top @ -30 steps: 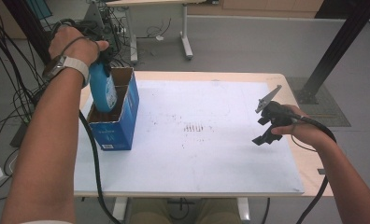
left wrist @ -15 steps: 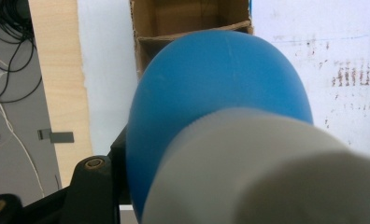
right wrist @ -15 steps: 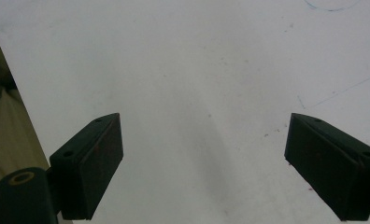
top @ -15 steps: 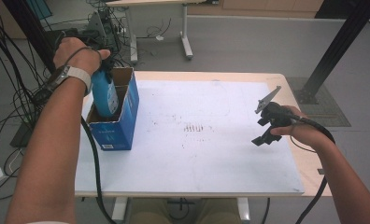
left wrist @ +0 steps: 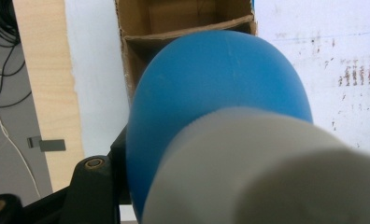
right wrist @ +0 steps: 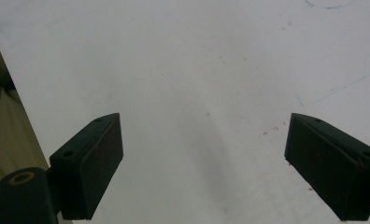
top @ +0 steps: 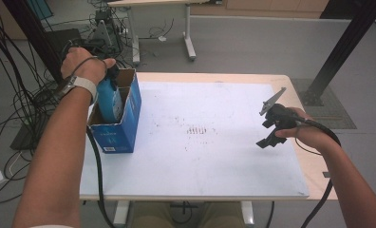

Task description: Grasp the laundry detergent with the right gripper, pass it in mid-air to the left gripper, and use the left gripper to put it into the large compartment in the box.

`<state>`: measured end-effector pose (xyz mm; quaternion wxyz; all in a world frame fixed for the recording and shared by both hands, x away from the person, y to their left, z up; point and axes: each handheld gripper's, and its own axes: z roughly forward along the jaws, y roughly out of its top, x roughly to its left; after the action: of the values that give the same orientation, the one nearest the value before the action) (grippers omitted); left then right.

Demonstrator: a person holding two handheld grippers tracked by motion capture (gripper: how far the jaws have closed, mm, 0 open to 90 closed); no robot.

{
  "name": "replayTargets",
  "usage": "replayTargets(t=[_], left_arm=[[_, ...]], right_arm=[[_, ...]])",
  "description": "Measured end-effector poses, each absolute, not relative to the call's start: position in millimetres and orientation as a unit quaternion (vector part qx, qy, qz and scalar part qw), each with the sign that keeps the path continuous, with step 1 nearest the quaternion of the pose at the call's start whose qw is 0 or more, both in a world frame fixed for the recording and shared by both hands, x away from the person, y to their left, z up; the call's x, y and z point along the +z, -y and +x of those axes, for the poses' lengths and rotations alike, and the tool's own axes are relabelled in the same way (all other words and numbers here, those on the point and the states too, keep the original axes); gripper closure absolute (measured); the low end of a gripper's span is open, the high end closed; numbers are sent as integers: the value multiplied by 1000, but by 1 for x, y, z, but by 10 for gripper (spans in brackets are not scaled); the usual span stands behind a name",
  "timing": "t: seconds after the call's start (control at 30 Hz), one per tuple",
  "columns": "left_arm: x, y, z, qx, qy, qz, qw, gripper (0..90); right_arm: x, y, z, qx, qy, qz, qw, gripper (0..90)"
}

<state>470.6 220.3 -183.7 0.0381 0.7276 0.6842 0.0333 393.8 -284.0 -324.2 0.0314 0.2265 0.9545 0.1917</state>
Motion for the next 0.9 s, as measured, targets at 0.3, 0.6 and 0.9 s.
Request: replayTargets(t=[0.3, 0.6, 0.9], left_arm=[[-198, -222, 470, 36, -678, 733, 38, 405], [-214, -223, 470, 35, -676, 735, 41, 405], [-226, -222, 470, 37, -675, 736, 40, 405]], right_arm=[[-325, 284, 394, 193, -954, 227, 30, 115], [-327, 285, 393, 193, -954, 230, 29, 115], [-330, 285, 393, 193, -953, 232, 27, 115]])
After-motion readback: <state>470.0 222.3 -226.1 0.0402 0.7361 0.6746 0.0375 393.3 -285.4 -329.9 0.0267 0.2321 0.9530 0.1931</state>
